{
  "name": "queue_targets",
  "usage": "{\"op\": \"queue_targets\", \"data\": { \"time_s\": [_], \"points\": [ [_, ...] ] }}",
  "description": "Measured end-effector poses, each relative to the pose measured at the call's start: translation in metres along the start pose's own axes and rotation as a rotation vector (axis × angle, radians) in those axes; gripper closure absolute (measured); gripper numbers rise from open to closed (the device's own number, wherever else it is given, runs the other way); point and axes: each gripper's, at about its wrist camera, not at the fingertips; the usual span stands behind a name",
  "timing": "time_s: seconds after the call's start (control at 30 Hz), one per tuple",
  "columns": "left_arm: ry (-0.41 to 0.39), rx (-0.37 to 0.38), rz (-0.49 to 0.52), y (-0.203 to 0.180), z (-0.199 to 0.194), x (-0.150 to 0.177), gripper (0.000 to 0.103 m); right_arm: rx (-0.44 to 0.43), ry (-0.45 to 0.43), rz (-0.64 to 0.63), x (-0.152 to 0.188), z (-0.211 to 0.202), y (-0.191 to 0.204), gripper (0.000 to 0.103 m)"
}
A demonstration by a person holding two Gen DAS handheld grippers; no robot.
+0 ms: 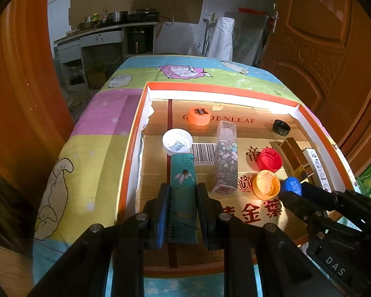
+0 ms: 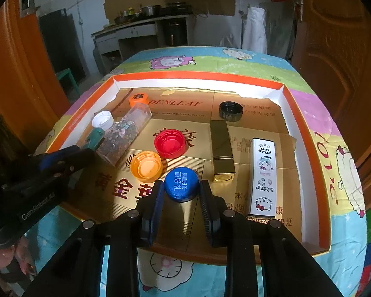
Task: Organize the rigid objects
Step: 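Carry the teal tube and blue cap over the cardboard box with both tools, then open the left tool to drop the teal tube while the right tool releases the blue cap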
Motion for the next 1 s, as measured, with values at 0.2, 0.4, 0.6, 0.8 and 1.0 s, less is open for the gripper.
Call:
{"op": "queue_targets", "data": {
  "time_s": [0.2,0.4,0.6,0.8,1.0],
  "points": [
    [-0.002,-0.004,0.002,0.0001,-0.0002,0.0004,0.081,0.007,-0.007,-0.010,0.0010,0.0003,0.0017,0.073],
    [0.000,-0.012,0.015,-0.0012,-0.0005,-0.0005,0.081,0.007,-0.008,-0.010,0.0016,0.0001,0.0019,0.073],
    [-0.010,-0.017,0.014,-0.0020,-0.0015,-0.0006,0.071,0.006,-0.008,-0.008,0.0016,0.0001,0.0019,0.066],
    [-0.018,-0.007,0.004,-0.0015,-0.0028,-0.0006,0.067,0.006,-0.013,-0.012,0.0009,-0.0019,0.0012,0.064],
    [-0.030,-0.012,0.008,-0.0024,-0.0064,-0.0016,0.067,0.006,-0.022,0.001,-0.0003,-0.0071,-0.0022,0.064]
  ]
}}
Point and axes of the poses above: each gripper's, at about its wrist camera, not at the fingertips, and z roughly the way its jaws point, y to its left, x to its underside, and after that the axes turned 11 degrees about z, right-handed
